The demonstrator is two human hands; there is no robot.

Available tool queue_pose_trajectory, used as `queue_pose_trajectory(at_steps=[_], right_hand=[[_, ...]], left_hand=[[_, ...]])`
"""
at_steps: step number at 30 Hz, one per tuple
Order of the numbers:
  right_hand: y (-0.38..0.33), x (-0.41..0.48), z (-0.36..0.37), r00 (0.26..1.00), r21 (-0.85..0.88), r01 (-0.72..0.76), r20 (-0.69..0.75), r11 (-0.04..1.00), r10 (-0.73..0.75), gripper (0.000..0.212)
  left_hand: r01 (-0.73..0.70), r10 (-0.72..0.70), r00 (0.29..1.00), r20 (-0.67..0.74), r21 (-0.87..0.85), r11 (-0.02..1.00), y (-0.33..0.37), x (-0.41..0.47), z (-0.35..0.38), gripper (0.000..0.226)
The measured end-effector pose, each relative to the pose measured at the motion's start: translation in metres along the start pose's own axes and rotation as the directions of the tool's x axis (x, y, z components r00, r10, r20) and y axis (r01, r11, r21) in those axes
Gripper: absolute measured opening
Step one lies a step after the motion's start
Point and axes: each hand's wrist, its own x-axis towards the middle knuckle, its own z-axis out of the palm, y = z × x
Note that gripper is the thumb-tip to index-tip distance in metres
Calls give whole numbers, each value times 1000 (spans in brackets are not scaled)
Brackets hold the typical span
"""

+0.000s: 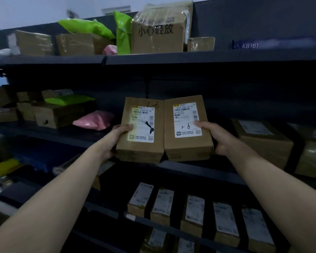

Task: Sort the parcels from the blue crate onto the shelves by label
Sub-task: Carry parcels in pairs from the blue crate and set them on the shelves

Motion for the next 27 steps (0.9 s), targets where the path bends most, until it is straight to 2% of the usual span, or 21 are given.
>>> queue_pose_trajectory(at_steps=[3, 7, 15, 19, 21, 23, 25, 27], right_hand=[[-2, 6, 11, 990, -18, -82, -120, 996, 79, 45], [-5, 3, 17, 955, -5, -167, -249, 986, 160, 50], [-7, 17, 20, 916, 45, -212, -340, 976, 214, 56], [-3, 26, 25, 910, 36, -195, -367, 980, 195, 47], [-4, 28, 28, 907, 5, -154, -396, 988, 143, 39], [-8, 29, 30, 904, -68, -104, -422, 992, 66, 38], [-15, 28, 34, 904, -270, -50, -422, 961, -71, 45], [-25, 24, 38, 911, -519, -2, -354, 855, -213, 54]], left_hand=[[88, -99, 987, 123, 89, 992, 15, 29, -12, 70], [121, -163, 956, 244, 178, 977, 27, 59, -16, 56], [228, -280, 936, 212, 238, 944, 33, 92, -16, 54], [220, -274, 939, 210, 248, 943, 33, 101, -21, 51], [188, -238, 947, 217, 226, 956, 34, 105, -21, 49], [99, -139, 971, 196, 204, 974, 36, 106, -18, 54], [-107, 74, 990, 119, 300, 948, 39, 104, -12, 64], [-347, 315, 938, 147, 450, 823, 47, 96, -7, 68]])
